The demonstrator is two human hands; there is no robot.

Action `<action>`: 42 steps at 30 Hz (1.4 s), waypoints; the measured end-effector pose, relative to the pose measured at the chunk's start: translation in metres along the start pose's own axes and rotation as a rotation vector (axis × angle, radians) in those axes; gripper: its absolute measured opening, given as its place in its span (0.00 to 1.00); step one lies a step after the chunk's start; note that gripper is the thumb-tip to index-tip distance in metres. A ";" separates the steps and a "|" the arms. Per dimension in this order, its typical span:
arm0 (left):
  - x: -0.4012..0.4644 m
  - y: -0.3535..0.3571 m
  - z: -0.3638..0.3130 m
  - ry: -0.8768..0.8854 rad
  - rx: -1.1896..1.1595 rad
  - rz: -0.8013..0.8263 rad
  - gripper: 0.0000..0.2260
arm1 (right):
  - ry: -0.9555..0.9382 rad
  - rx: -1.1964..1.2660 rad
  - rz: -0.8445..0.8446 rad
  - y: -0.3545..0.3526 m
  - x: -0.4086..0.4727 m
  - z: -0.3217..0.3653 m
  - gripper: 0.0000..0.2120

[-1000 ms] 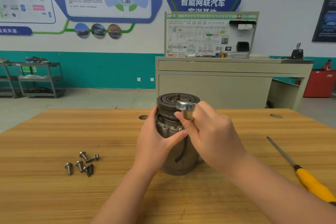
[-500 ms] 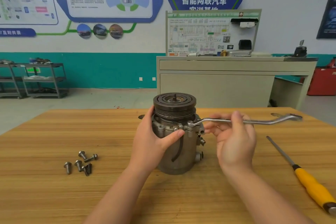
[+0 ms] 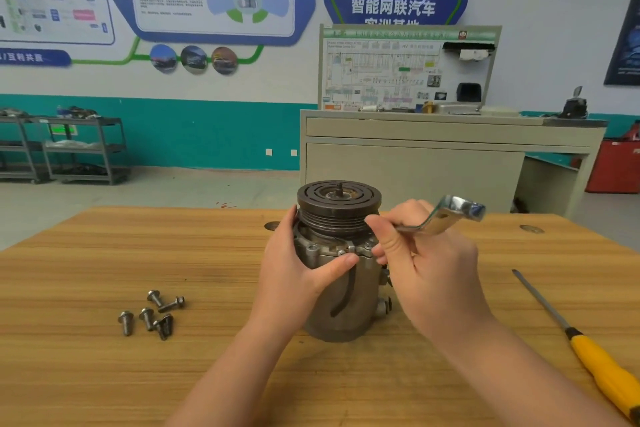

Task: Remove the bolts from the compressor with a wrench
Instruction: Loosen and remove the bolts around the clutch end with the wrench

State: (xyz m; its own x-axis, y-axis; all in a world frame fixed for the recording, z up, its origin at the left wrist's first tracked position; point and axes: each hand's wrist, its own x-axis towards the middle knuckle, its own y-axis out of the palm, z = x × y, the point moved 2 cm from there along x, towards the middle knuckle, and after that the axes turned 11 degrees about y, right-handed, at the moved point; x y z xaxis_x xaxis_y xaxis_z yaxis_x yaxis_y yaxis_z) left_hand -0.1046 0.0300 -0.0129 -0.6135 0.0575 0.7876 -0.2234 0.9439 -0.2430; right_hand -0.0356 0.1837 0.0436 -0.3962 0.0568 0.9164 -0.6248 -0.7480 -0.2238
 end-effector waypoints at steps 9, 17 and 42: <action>0.003 -0.001 -0.003 0.015 -0.022 -0.009 0.30 | -0.320 -0.327 -0.111 0.023 -0.006 0.017 0.12; 0.000 0.000 0.002 -0.014 0.025 -0.002 0.33 | 0.238 0.490 -0.169 0.008 -0.025 -0.019 0.14; -0.002 0.002 0.009 -0.004 0.027 -0.003 0.40 | -0.217 -0.230 -0.027 0.008 0.012 0.015 0.14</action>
State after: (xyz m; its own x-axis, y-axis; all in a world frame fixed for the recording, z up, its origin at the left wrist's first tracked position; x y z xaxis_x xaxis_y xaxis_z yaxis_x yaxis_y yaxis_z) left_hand -0.1107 0.0283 -0.0199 -0.6157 0.0538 0.7861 -0.2451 0.9351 -0.2560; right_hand -0.0353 0.1685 0.0576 -0.2401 -0.0865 0.9669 -0.7785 -0.5778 -0.2450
